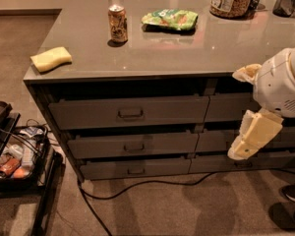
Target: Open top drawer
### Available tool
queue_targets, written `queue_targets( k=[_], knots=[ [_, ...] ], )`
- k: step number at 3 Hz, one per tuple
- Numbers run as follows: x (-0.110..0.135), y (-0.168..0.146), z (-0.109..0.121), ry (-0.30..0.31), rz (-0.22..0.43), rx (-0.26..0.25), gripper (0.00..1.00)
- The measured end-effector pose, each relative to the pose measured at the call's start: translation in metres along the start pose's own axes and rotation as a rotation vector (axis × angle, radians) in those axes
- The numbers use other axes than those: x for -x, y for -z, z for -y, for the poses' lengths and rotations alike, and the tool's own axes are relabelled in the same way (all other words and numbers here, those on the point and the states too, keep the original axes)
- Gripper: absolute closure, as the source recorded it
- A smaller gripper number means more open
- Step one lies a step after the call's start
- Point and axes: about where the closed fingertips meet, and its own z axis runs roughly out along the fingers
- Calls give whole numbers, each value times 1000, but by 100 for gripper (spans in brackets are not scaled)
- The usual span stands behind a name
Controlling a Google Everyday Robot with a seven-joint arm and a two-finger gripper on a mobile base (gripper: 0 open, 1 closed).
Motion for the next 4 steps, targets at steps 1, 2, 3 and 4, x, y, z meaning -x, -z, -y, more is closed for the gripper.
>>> queue_targets(
  k=[1,2,3,4],
  knots=[
    [-1,-3,0,4,0,22,0],
    [12,-36,-18,34,81,127,0],
    [46,-62,-36,88,194,223,0],
    [47,-63,-35,87,199,229,0]
  ],
)
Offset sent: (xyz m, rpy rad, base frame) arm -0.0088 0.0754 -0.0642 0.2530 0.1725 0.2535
